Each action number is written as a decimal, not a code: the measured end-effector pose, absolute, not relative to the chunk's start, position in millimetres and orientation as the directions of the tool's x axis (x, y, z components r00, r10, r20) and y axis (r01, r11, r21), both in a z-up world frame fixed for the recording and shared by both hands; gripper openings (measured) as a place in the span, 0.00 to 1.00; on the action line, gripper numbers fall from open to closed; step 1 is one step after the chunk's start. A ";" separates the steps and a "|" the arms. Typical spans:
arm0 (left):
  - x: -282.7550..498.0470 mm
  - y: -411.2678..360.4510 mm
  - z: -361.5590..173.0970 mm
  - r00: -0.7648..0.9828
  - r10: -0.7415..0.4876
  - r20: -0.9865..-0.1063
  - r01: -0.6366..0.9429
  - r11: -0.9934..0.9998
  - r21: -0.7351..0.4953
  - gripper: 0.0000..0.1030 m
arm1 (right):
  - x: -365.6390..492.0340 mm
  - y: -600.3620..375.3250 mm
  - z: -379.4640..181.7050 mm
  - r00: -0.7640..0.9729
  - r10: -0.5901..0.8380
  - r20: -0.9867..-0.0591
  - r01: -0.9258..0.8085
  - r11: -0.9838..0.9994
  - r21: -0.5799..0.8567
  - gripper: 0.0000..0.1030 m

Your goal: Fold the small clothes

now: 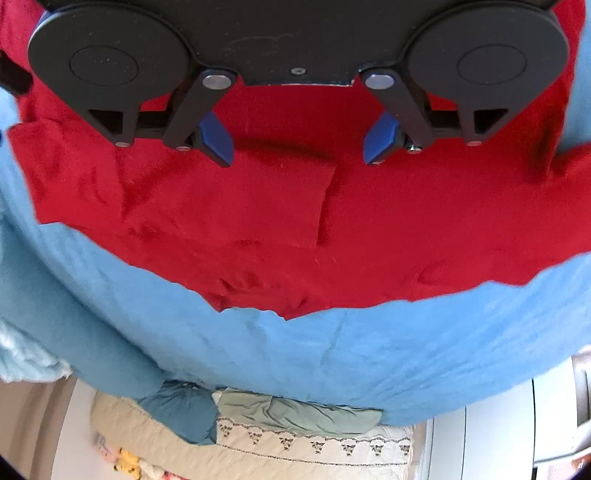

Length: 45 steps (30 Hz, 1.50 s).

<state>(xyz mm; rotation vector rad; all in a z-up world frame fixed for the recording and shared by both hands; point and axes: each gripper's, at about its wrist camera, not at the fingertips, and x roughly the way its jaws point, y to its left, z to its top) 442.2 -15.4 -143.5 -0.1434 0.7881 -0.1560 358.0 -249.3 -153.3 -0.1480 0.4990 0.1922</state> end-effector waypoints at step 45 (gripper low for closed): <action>411.2 89.5 -157.4 0.787 -0.056 -0.615 -0.123 0.962 -0.245 0.07 | 412.3 -343.0 -177.8 0.691 -0.295 -0.660 0.360 0.932 -0.040 0.99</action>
